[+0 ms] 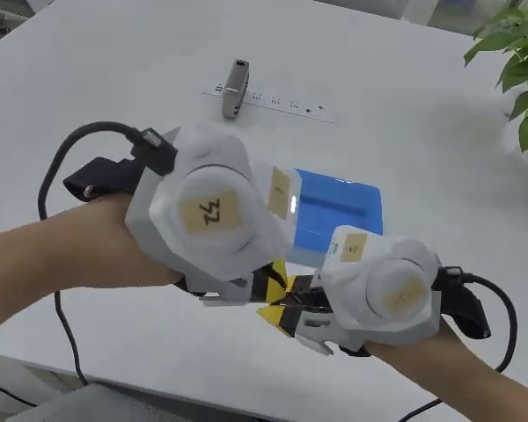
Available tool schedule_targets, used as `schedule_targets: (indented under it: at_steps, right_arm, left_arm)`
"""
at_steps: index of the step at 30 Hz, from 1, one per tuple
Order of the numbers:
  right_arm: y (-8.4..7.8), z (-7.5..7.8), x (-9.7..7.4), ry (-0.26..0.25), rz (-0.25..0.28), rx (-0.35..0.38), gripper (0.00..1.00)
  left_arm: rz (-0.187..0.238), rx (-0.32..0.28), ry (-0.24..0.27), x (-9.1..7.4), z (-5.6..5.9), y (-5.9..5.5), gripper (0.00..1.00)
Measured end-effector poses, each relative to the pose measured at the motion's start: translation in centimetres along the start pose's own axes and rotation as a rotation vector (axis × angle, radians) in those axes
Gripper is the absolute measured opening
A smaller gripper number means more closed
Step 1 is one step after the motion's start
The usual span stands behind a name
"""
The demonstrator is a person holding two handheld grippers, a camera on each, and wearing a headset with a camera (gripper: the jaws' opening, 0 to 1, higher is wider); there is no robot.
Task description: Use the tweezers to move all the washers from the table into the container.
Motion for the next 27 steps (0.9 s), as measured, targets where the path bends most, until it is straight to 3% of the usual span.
schedule_targets:
  at_steps: [1, 5, 6, 7, 8, 9, 10, 14, 15, 17, 20, 22, 24, 27]
  right_arm:
    - [0.0, 0.0, 0.0, -0.003, 0.000, 0.005, 0.04]
    - [-0.1, 0.4, -0.2, -0.025, 0.006, 0.033, 0.03]
    - [-0.3, 0.7, -0.2, -0.043, 0.005, 0.047, 0.03]
    - [-0.4, 0.9, -0.2, -0.057, 0.009, 0.062, 0.03]
    - [-0.6, 1.0, -0.2, -0.072, 0.017, 0.091, 0.03]
    - [-0.7, 1.2, -0.3, -0.087, 0.024, 0.124, 0.03]
    - [-0.9, 1.7, -0.4, -0.117, 0.036, 0.159, 0.03]
    - [-1.6, 3.7, -0.8, -0.233, 0.094, 0.279, 0.03]
    - [-1.8, 4.0, -0.9, -0.252, 0.094, 0.304, 0.03]
    - [-2.2, 5.1, -0.9, -0.312, 0.109, 0.331, 0.03]
    - [-2.7, 5.6, -0.3, -0.326, 0.112, 0.363, 0.03]
    - [-3.1, 5.9, 0.1, -0.335, 0.109, 0.366, 0.03]
    - [-3.4, 6.1, 0.6, -0.331, 0.108, 0.386, 0.04]
    - [-3.7, 6.1, 1.2, -0.328, 0.106, 0.404, 0.04]
  left_arm:
    - [0.007, -0.008, 0.010, 0.0, -0.1, 0.1, 0.00]
    - [0.106, -0.108, 0.107, -0.2, -1.1, 0.5, 0.01]
    - [0.165, -0.151, 0.133, -0.4, -1.4, 0.8, 0.07]
    - [0.187, -0.194, 0.139, -0.5, -1.4, 0.6, 0.12]
    - [0.224, -0.278, 0.171, -0.7, -1.8, 0.3, 0.17]
    - [0.255, -0.320, 0.200, -1.1, -2.2, 0.0, 0.22]
    - [0.304, -0.383, 0.256, -1.7, -2.7, -0.6, 0.25]
    - [0.399, -0.593, 0.429, -3.2, -3.5, -4.4, 0.32]
    - [0.409, -0.660, 0.479, -3.4, -3.5, -5.8, 0.37]
    - [0.394, -0.730, 0.571, -3.6, -3.6, -8.1, 0.51]
    - [0.414, -0.766, 0.690, -4.2, -3.8, -10.0, 0.56]
    - [0.424, -0.772, 0.738, -4.4, -4.0, -10.4, 0.64]
    - [0.405, -0.748, 0.784, -4.5, -4.3, -10.7, 0.68]
    - [0.437, -0.738, 0.808, -4.9, -4.5, -10.4, 0.69]
Point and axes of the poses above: the centre of the closed fingertips' face, and the gripper's own axes: x roughly forward along the fingers, z roughly to its right, y roughly out of its top, the point moved 1 cm from there along -x, roughly backward along the fingers, and after that the axes turned 15 degrees about -x, right-handed, at the moved point
